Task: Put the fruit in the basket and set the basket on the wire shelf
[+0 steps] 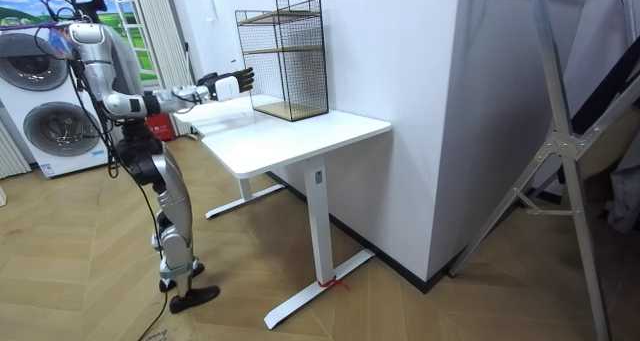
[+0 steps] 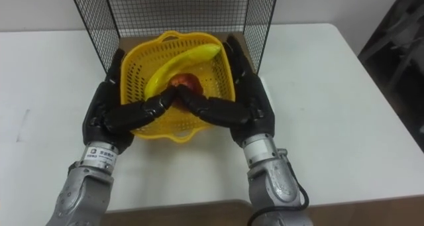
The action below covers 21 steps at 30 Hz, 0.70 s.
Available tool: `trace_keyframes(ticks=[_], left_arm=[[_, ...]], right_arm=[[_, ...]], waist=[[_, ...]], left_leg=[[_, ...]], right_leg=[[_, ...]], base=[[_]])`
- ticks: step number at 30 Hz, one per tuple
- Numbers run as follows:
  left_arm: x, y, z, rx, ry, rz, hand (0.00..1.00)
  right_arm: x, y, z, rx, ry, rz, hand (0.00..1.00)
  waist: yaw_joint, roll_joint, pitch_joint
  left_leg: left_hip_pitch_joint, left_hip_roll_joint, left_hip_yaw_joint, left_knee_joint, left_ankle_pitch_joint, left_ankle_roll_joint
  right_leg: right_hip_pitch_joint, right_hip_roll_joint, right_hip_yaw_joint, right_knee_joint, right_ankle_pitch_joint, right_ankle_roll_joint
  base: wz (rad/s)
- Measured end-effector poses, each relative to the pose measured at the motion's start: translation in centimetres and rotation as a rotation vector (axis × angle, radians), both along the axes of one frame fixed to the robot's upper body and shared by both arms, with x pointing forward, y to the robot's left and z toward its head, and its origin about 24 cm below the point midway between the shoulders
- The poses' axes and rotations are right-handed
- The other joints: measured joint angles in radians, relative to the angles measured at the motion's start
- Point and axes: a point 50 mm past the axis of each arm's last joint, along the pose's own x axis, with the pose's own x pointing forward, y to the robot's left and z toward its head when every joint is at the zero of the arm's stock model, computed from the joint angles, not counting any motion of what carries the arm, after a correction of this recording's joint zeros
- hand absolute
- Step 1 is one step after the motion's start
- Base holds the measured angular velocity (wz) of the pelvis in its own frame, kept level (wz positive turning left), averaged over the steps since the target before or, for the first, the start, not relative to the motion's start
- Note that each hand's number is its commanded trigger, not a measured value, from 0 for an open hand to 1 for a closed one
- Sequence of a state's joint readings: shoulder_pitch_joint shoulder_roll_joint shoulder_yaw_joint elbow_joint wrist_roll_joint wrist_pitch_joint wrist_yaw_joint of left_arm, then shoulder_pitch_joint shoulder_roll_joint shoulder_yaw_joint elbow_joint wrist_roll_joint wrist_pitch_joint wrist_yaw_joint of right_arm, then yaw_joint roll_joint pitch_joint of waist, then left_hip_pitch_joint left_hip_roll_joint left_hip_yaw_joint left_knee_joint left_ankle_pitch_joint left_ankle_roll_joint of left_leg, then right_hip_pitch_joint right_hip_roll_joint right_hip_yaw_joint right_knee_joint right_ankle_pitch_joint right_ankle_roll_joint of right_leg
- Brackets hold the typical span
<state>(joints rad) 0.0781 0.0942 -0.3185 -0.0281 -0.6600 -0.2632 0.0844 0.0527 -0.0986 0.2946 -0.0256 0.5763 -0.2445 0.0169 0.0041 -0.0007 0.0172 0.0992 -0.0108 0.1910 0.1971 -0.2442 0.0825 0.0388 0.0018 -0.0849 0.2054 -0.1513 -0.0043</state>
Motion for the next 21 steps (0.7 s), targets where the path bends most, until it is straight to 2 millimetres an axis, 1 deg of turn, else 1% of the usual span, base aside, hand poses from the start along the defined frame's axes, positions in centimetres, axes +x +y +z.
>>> trace_keyframes(ticks=[8, 15, 18, 19, 20, 21], left_arm=[[0.02, 0.03, 0.28, -0.005, -0.011, 0.008, 0.00], [0.02, 0.02, 0.24, -0.009, -0.002, 0.020, 0.00], [0.02, 0.02, 0.24, -0.008, -0.003, 0.021, 0.00], [0.02, 0.02, 0.24, -0.008, -0.003, 0.020, 0.00], [0.02, 0.01, 0.26, 0.001, -0.006, 0.021, 0.00], [0.02, 0.01, 0.28, 0.006, -0.008, 0.021, 0.00]], right_arm=[[0.01, 0.19, 0.13, 0.019, -0.007, -0.008, 0.00], [0.01, 0.29, 0.14, 0.023, -0.007, -0.007, 0.00], [0.00, 0.32, 0.10, 0.017, -0.007, -0.007, 0.00], [-0.01, 0.33, 0.08, 0.006, -0.008, -0.007, 0.00], [-0.01, 0.34, 0.08, 0.004, -0.009, -0.006, 0.00], [-0.02, 0.34, 0.08, 0.003, -0.009, -0.006, 0.00]], waist=[[0.000, 0.001, -0.0015], [0.000, 0.002, -0.0027], [0.001, 0.002, -0.0027], [0.002, 0.003, -0.0024], [0.004, 0.002, -0.0024], [0.005, 0.002, -0.0024]], left_leg=[[0.012, 0.000, 0.000, 0.000, 0.000, 0.000], [0.010, 0.003, -0.004, 0.012, -0.001, 0.000], [0.010, 0.004, -0.004, 0.025, -0.002, 0.000], [0.009, 0.007, -0.003, 0.038, -0.009, 0.000], [0.009, 0.011, 0.000, 0.063, -0.024, -0.002], [0.006, 0.015, 0.001, 0.081, -0.034, -0.003]], right_leg=[[0.012, 0.000, -0.002, 0.000, 0.000, 0.000], [0.011, 0.000, -0.022, 0.016, 0.000, 0.000], [0.011, 0.000, -0.023, 0.024, -0.001, 0.000], [0.010, 0.000, -0.029, 0.038, -0.007, -0.003], [0.010, 0.003, -0.032, 0.057, -0.019, -0.009], [0.009, 0.004, -0.034, 0.069, -0.026, -0.011]], base=[[0.00], [0.03], [0.00], [0.00], [-0.03], [-0.04]])
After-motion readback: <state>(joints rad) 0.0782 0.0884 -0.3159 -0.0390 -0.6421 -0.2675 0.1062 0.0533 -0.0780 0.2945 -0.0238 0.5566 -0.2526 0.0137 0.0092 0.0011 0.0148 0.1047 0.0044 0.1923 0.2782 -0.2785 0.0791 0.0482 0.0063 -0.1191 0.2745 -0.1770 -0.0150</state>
